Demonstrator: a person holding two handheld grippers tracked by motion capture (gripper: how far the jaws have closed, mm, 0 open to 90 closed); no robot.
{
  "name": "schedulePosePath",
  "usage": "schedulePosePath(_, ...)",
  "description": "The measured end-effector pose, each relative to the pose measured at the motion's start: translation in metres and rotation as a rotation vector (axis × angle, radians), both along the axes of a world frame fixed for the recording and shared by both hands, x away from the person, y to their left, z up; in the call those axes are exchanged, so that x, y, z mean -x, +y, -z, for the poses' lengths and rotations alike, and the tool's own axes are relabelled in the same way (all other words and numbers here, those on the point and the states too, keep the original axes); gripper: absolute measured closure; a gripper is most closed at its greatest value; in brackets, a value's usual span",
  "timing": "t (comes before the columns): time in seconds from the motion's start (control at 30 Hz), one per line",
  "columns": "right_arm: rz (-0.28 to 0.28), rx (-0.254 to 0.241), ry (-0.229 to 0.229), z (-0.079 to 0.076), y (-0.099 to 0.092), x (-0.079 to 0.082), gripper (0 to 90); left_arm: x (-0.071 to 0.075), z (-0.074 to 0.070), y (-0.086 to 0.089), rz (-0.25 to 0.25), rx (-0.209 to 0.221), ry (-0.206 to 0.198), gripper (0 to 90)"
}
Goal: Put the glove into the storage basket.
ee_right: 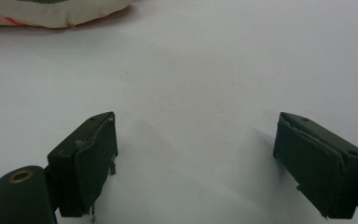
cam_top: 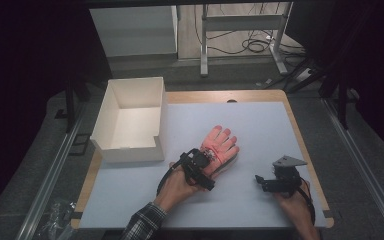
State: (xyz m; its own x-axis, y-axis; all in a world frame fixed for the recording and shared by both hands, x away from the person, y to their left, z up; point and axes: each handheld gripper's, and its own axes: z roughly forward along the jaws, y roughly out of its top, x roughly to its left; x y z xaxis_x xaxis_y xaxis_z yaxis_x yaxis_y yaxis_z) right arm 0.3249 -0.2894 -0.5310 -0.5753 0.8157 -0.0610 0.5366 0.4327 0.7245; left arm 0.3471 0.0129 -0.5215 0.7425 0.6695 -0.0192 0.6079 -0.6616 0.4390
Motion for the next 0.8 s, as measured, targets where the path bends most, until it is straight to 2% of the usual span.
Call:
schedulePosePath(0.03,-0.001,0.001,0.000,0.000,0.000,0.000,13.7,0.000,-0.001,0.001,-0.008,0.014,0.002,7.3)
schedulePosePath(0.07,-0.001,0.001,0.000,0.000,0.000,0.000,13.8,0.000,-0.003,0.006,-0.010,0.044,0.008,13.0)
schedulePosePath(0.1,-0.001,0.001,0.000,0.000,0.000,0.000,13.8,0.000,-0.003,0.006,-0.010,0.044,0.008,17.0)
schedulePosePath(0.13,-0.001,0.001,0.000,0.000,0.000,0.000,13.7,0.000,-0.005,0.008,-0.007,0.055,0.012,17.0)
schedulePosePath(0.23,-0.001,0.002,0.000,0.000,0.000,0.000,13.8,0.001,-0.012,0.013,0.014,0.081,0.013,32.4)
schedulePosePath(0.27,-0.001,0.002,0.000,0.000,0.000,0.000,13.8,0.001,-0.012,0.013,0.014,0.081,0.013,34.8)
schedulePosePath(0.43,-0.002,0.003,0.000,0.000,0.000,0.000,13.8,-0.001,-0.016,0.017,0.042,0.099,0.013,39.7)
schedulePosePath(0.5,0.001,0.000,0.000,0.000,0.000,0.000,13.7,-0.001,-0.020,0.021,0.045,0.120,0.023,40.9)
schedulePosePath(0.57,0.000,0.000,0.000,0.000,0.000,0.000,13.8,-0.002,-0.021,0.022,0.046,0.122,0.025,40.9)
schedulePosePath(0.8,0.000,0.000,0.000,0.000,0.000,0.000,13.8,-0.007,-0.039,0.031,0.019,0.137,0.010,40.6)
